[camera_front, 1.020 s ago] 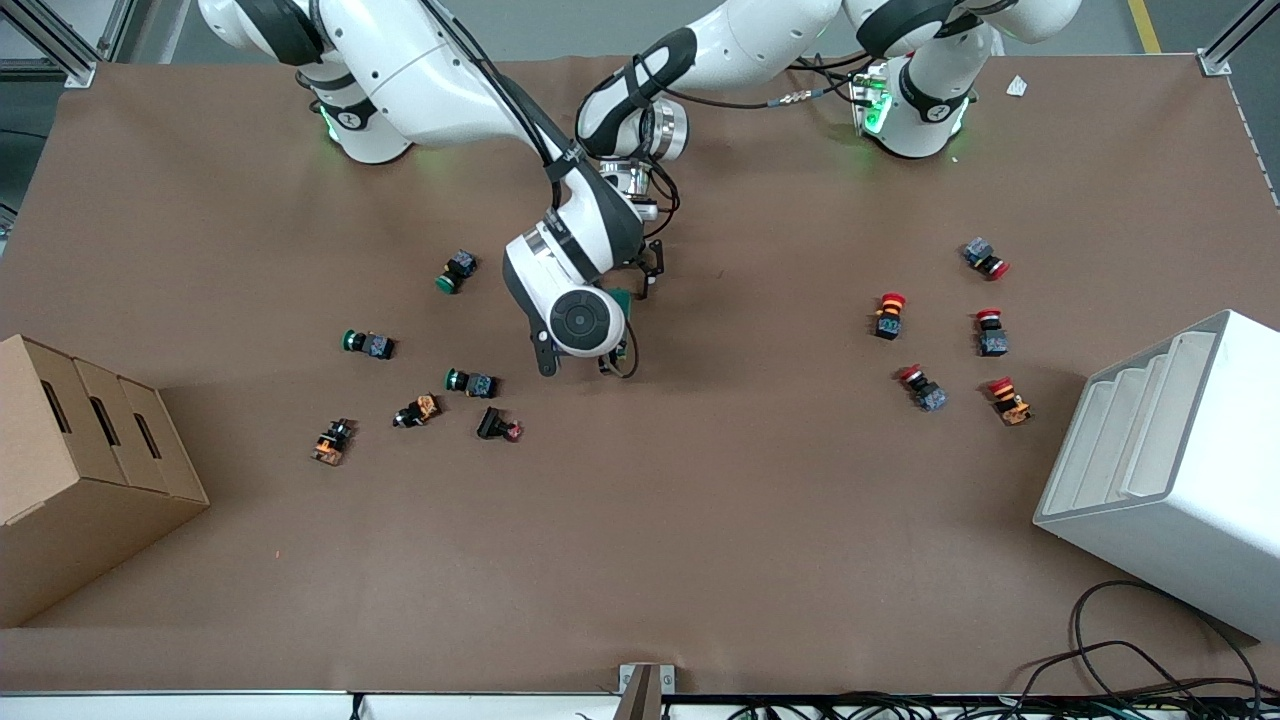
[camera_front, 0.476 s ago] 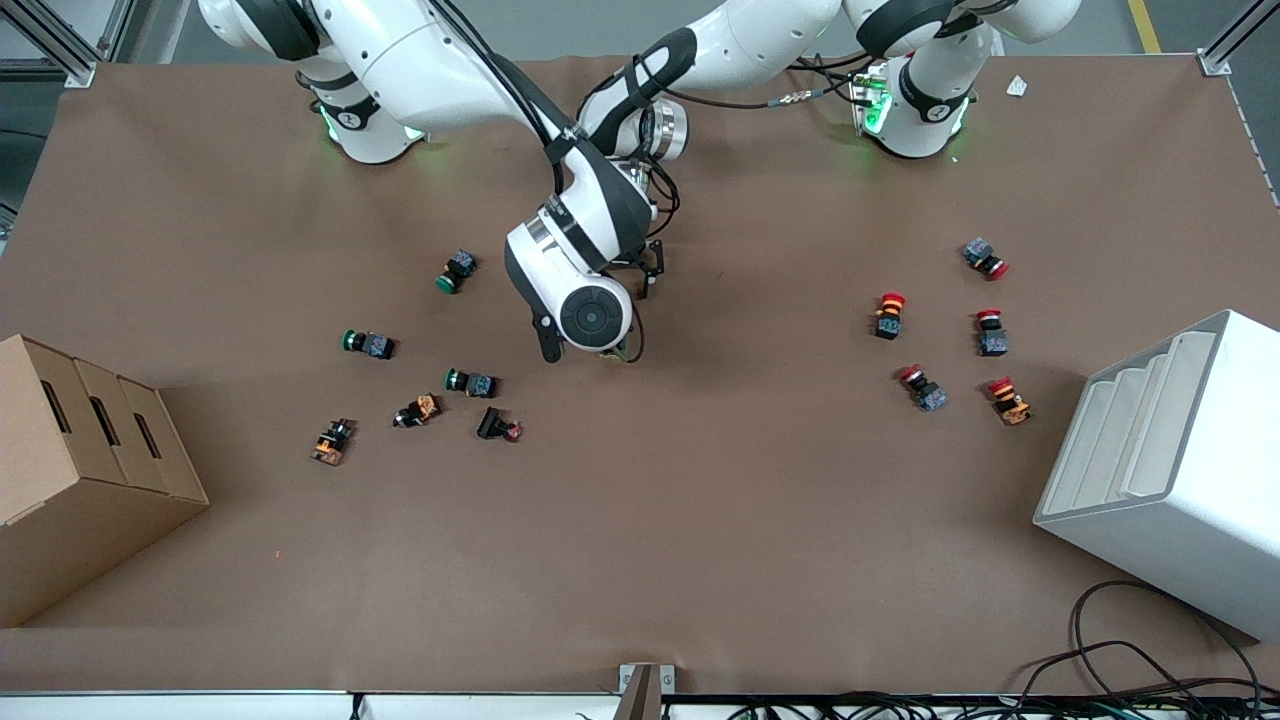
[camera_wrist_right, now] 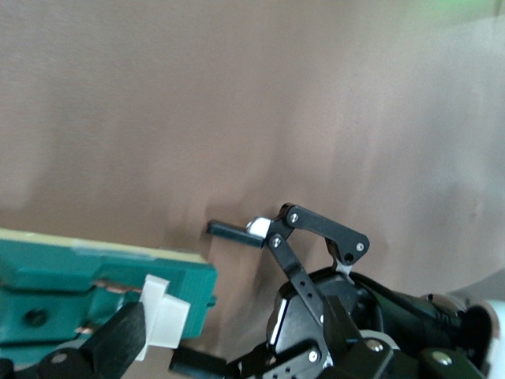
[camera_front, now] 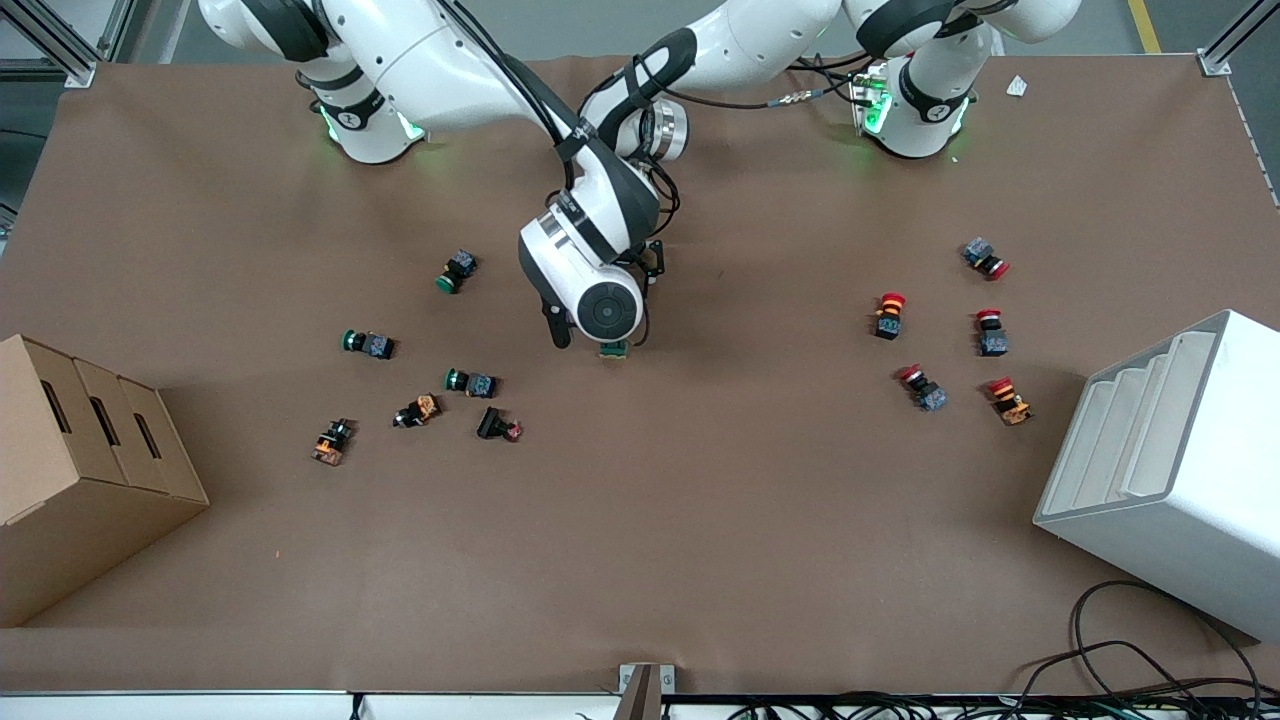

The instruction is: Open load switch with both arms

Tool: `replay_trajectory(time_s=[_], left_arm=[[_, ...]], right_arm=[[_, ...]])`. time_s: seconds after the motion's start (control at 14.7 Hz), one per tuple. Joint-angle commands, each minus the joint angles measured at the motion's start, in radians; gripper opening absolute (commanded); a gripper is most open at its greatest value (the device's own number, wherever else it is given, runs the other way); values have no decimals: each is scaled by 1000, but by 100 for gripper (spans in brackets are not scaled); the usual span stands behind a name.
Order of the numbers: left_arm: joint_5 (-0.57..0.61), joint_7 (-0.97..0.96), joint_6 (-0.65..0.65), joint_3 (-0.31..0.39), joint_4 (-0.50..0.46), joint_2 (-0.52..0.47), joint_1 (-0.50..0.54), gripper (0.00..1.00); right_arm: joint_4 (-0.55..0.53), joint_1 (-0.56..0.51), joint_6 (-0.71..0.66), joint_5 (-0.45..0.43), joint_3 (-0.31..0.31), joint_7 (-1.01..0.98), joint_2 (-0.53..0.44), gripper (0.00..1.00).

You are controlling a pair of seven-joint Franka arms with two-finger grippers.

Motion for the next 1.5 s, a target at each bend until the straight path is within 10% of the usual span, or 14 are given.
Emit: replay_trajectory(time_s=[0.0, 0.68, 1.43], left_arm=[[14, -24, 4, 10, 11, 39, 0, 100], [-60, 6, 4, 3, 42, -19, 12, 99], [-960, 769, 25, -23, 243, -431, 191, 99]], right_arm=[[-43, 6, 7, 22, 0, 8, -6, 100], [-29, -253, -123, -136, -12, -635, -159, 100], [-25, -635, -105, -334, -15, -1691, -365, 100]])
